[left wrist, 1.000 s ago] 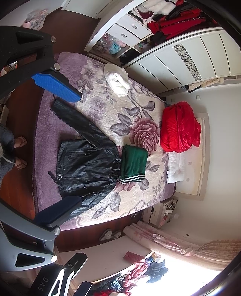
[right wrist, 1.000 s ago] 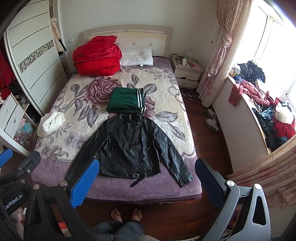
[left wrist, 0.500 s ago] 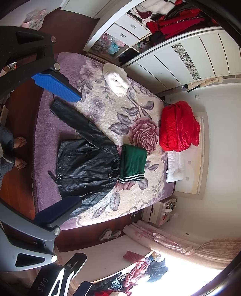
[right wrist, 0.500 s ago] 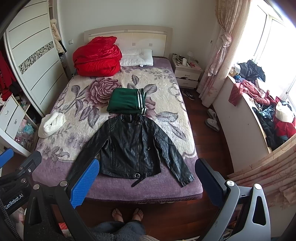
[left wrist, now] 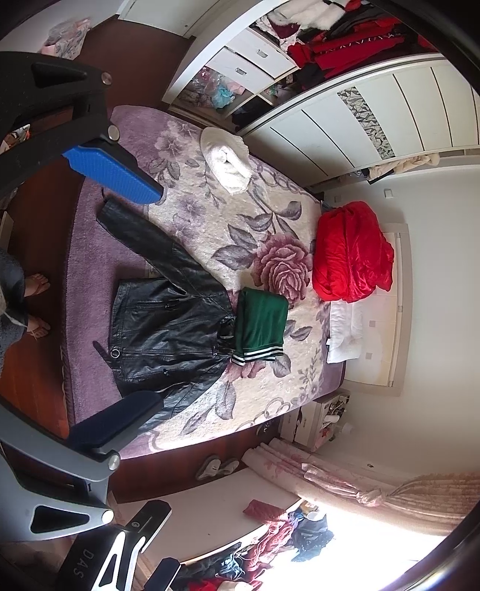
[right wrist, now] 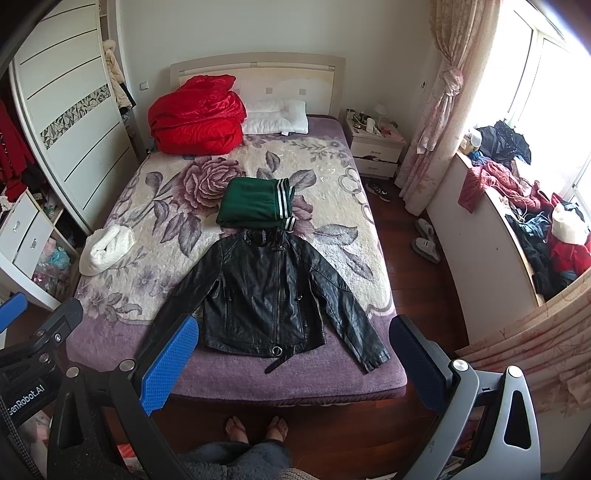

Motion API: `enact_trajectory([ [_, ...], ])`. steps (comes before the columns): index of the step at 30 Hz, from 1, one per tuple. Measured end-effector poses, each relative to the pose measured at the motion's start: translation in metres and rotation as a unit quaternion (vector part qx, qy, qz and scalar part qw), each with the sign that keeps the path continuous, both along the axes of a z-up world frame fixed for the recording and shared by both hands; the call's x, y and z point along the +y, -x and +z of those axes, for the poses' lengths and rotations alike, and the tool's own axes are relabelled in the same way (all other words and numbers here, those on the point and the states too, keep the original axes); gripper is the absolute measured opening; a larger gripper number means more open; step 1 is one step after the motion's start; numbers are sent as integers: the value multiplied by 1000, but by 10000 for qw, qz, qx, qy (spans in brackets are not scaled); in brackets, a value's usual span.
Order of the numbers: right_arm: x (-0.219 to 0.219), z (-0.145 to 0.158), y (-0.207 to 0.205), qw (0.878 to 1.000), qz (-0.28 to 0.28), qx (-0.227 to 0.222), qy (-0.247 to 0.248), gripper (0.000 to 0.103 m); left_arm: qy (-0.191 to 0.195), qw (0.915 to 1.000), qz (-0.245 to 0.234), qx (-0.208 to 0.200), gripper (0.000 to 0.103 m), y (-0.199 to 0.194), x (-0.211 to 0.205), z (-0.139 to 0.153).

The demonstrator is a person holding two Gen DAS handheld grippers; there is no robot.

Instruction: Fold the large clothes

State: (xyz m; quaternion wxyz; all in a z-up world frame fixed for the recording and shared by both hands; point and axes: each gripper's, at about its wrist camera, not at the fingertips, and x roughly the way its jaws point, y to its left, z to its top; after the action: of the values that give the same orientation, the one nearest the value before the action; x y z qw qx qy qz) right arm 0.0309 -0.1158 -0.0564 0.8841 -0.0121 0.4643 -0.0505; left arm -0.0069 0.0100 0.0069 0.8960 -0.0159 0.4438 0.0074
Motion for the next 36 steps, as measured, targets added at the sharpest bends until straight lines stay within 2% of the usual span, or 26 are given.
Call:
enact_trajectory([
  [15,3,-2,-2,10000,-78,11,-26,103,12,9999,-104,-6,103,-10,7,-4],
  [19,9,-13,-15,9997,-189,145,-69,103,34,9999,-148,50,103,-21,15,-16],
  [22,13,-32,-31,9993,-277,222,-135,103,-118,9998,-173,12,103,-42,17,-37],
  [26,0,-86,-70,9963,-557,556,-357,103,-448,9989,-88,116,103,-76,11,-82],
  [30,-36,-153,-111,9898,-926,914,-584,103,-602,9964,-55,595,103,-116,0,-149],
  [36,-145,-284,-175,9699,-1698,1591,-719,103,-710,9885,181,1322,103,-167,-24,-249],
])
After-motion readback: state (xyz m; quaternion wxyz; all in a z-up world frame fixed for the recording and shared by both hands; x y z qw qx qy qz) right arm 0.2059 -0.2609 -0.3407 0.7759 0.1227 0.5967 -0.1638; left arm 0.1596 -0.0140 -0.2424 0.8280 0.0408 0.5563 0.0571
